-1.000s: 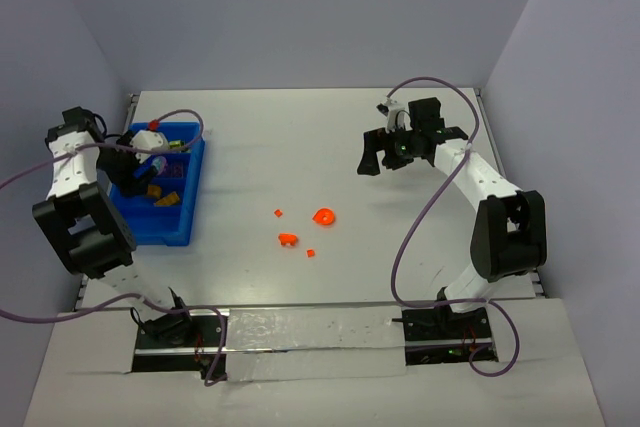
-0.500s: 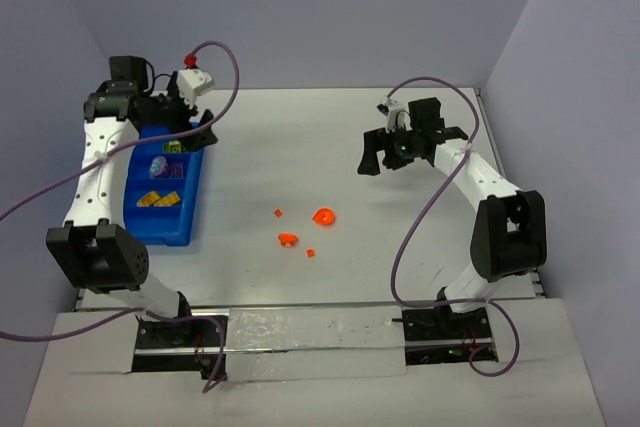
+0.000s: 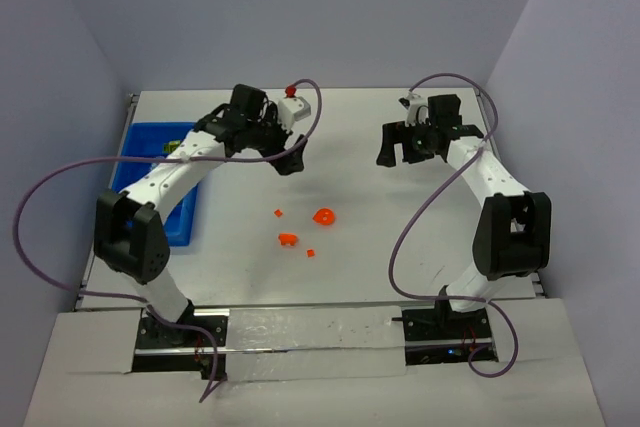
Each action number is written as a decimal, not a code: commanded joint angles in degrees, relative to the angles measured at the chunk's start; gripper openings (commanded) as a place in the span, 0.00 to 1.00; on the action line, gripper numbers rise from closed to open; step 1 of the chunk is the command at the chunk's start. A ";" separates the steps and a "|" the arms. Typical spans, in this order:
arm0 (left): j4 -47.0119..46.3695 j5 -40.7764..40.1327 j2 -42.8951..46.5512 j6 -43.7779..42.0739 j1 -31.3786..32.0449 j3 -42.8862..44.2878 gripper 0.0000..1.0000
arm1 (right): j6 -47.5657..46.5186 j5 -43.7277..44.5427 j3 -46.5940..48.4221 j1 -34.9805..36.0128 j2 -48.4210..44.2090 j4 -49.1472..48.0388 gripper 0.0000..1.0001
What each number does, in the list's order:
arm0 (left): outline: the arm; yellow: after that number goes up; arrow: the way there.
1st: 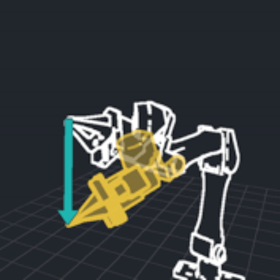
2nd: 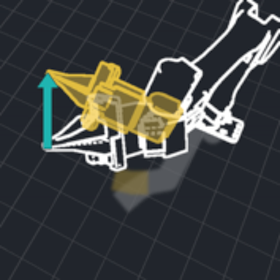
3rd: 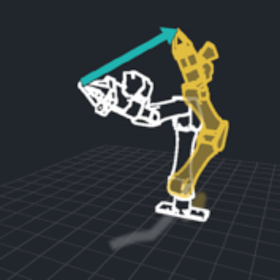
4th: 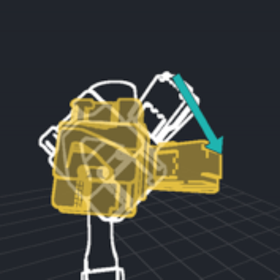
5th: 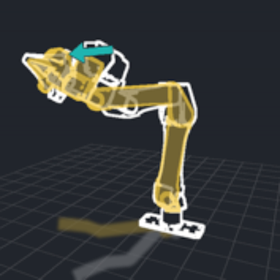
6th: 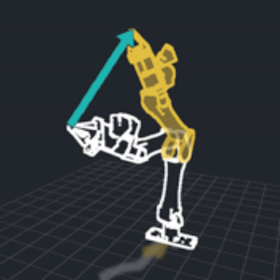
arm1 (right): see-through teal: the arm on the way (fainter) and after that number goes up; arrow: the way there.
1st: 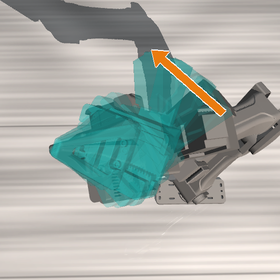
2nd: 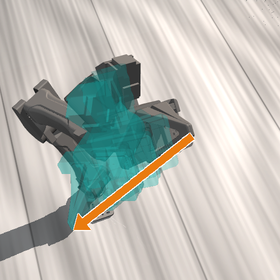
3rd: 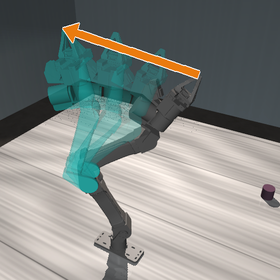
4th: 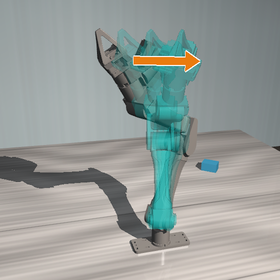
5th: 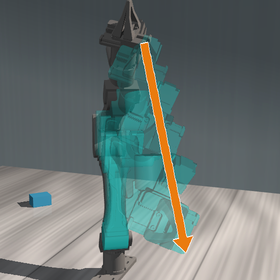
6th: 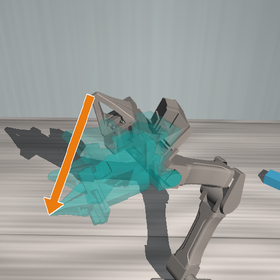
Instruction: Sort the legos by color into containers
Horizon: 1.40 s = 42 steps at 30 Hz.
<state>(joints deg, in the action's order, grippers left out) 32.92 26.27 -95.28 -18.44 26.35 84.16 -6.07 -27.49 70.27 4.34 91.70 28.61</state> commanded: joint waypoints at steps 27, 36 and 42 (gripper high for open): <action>-7.31 -8.06 -5.19 20.53 8.18 -8.54 0.99 | -0.69 2.00 3.03 -3.03 -1.70 0.57 1.00; -10.43 -3.42 -7.13 24.21 14.52 -9.96 0.90 | -0.69 2.27 3.29 -3.07 -1.26 0.74 1.00; -9.42 -0.46 -12.77 24.47 14.58 -6.48 0.64 | -0.87 2.09 3.30 -3.05 -1.44 1.27 1.00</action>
<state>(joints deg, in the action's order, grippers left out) 25.03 22.27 -105.18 4.63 41.09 74.61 -6.11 -25.06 71.03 1.50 91.68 29.29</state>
